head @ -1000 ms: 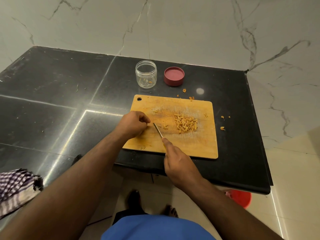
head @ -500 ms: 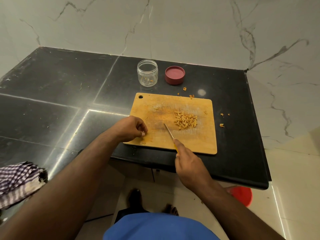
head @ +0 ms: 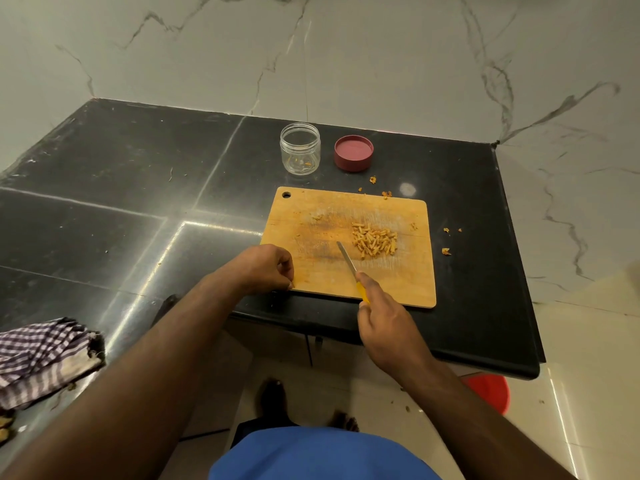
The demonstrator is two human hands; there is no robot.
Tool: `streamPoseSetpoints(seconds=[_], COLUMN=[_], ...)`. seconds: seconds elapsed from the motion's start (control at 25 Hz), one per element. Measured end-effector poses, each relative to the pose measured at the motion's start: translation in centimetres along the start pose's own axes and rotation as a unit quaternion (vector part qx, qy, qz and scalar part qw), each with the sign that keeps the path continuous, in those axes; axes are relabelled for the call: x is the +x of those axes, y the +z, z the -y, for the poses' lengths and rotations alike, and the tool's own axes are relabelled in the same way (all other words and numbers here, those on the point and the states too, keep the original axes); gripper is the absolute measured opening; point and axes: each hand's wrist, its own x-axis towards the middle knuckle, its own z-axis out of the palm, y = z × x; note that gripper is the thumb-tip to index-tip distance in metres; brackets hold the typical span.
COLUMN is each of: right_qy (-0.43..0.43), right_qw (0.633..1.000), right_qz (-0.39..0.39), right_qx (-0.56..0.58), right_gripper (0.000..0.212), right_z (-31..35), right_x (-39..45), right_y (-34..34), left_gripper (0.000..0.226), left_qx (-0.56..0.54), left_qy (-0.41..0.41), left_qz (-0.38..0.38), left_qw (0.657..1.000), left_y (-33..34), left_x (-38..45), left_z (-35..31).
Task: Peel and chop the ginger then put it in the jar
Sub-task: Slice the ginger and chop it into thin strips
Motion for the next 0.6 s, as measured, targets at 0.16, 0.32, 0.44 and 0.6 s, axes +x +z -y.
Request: streamPoseSetpoints(seconds=[0.16,0.32,0.44,0.6], right_qy=[0.019,0.034,0.044,0.051], right_qw=[1.0,0.999,0.999,0.998], right_qz=[-0.01,-0.022,-0.021,-0.018], right_qx=[0.004,0.012,0.008,0.012], right_gripper=[0.053,0.052,0.052,0.052], right_z=[-0.1,-0.1,0.0,0.1], right_x=[0.2,0.6,0.7,1.1], right_y=[-0.5,-0.9,-1.1,-1.0], left_gripper=[0.007,0.005,0.006,0.009], left_qx=[-0.101,-0.138,-0.14,-0.116], left_qy=[0.013,0.02,0.029,0.008], left_qz=[-0.052,-0.122,-0.138,-0.135], left_qw=[0.993,0.983,0.98,0.984], left_y=[0.2,0.3,0.2,0.7], left_x=[0.6,3.1,5.1,7.0], left_z=[-1.1,-3.4,-5.0,-5.5])
